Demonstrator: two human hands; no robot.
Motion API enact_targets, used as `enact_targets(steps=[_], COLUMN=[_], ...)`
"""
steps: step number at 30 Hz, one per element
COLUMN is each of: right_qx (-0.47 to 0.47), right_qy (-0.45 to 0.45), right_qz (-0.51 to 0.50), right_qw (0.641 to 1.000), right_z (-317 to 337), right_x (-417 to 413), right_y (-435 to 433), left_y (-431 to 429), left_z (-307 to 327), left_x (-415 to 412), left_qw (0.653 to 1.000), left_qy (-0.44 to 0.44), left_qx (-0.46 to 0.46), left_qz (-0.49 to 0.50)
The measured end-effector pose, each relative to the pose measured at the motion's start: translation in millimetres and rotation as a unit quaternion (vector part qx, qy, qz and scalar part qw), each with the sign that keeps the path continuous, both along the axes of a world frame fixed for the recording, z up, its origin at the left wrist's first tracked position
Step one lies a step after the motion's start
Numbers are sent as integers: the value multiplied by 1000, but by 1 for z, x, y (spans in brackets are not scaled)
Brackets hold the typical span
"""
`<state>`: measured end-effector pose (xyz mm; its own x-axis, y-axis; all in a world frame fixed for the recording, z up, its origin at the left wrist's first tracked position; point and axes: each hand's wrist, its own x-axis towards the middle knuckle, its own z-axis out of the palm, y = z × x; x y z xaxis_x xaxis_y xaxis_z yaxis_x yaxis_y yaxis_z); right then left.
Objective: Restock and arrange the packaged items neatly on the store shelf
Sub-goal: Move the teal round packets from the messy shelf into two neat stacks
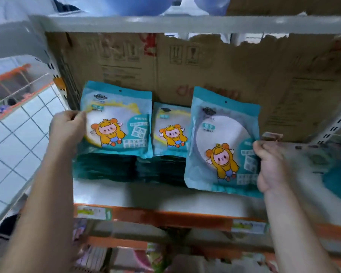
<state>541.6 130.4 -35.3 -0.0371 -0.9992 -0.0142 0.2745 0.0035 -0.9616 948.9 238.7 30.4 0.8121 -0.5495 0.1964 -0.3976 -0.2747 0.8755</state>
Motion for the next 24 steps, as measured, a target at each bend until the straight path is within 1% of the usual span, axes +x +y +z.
enact_targets(steps=[3, 5, 6, 7, 9, 12, 14, 17, 20, 24], right_qx=[7, 14, 17, 19, 22, 27, 27, 24, 19, 15], right_qy=[27, 29, 29, 30, 30, 38, 37, 34, 31, 37], right_qz=[-18, -24, -28, -32, -38, -42, -45, -51, -53, -49], right_qw=[999, 999, 999, 999, 999, 998, 998, 998, 998, 998], right_z=[-3, -6, -7, -8, -9, -8, -8, -7, -5, -5], right_x=[8, 10, 10, 11, 13, 17, 18, 20, 24, 27], right_y=[10, 14, 17, 19, 24, 29, 31, 33, 36, 39], left_y=[-3, -6, -7, -7, -8, -8, -8, -9, -12, -16], left_z=[-2, -4, -5, -6, -5, -3, -5, -9, -9, -10], left_x=[31, 47, 52, 56, 63, 68, 67, 62, 61, 64], left_qw=[998, 992, 988, 987, 988, 985, 979, 975, 974, 971], left_qy=[65, 119, 133, 126, 60, -41, -84, -103, -109, -124], left_qx=[22, 38, 51, 71, 106, 146, 173, 191, 191, 199], left_qz=[-1, -32, -53, -74, -96, -83, -67, -52, -44, -51])
